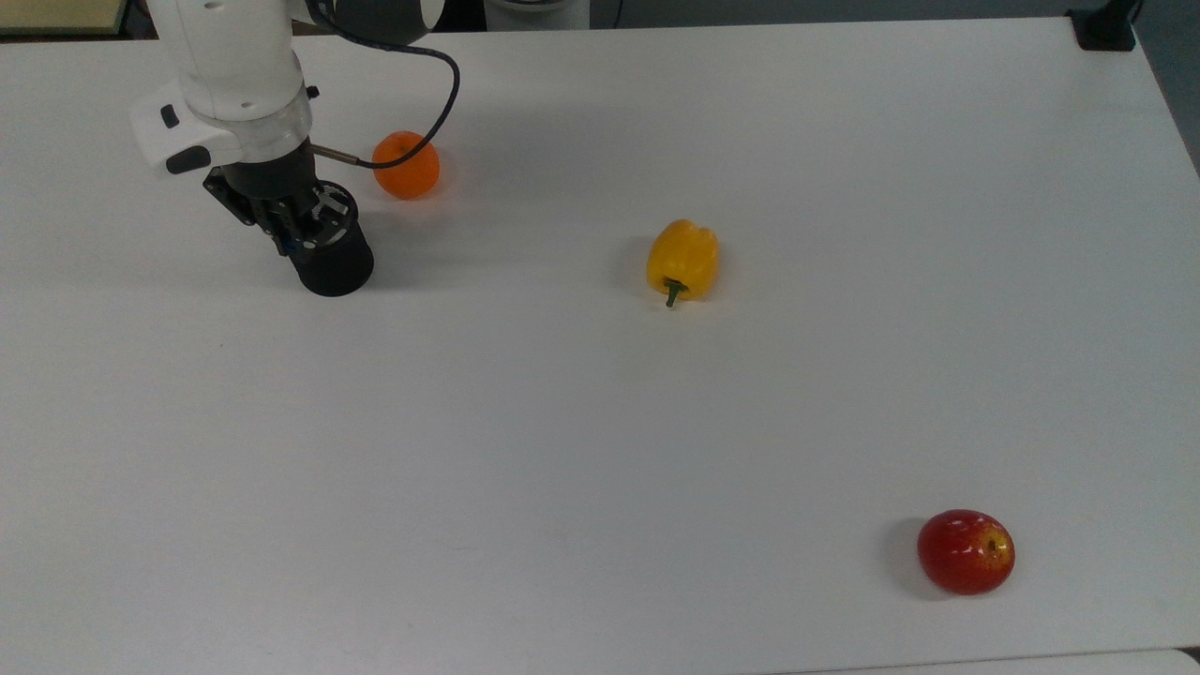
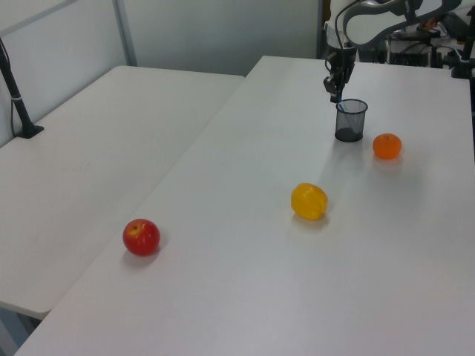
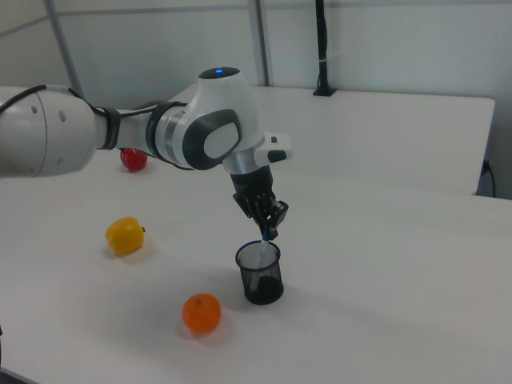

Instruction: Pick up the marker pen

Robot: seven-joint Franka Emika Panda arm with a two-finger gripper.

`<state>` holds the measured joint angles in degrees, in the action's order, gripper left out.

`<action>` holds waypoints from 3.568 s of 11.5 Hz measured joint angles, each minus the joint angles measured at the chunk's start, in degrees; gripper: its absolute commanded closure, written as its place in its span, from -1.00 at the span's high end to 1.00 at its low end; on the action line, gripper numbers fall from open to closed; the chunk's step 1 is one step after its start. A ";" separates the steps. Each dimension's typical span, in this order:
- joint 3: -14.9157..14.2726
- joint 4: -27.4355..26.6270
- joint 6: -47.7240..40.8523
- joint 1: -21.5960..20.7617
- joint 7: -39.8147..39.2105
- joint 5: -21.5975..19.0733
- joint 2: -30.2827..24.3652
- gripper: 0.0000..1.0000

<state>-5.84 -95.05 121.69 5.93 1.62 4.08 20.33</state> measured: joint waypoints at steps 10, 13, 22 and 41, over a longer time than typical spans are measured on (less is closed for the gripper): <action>-0.04 4.06 -0.01 0.53 0.02 -0.13 -8.24 -0.83; 0.86 4.37 -3.15 -1.06 0.39 -0.22 -8.90 -0.83; 4.38 3.65 -22.77 -14.66 4.54 -3.68 -11.55 -0.83; 4.38 -6.20 -7.24 -15.95 5.13 -3.26 -3.71 1.00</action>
<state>-1.46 -101.25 114.45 -10.02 6.74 0.82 16.62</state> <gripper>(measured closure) 0.000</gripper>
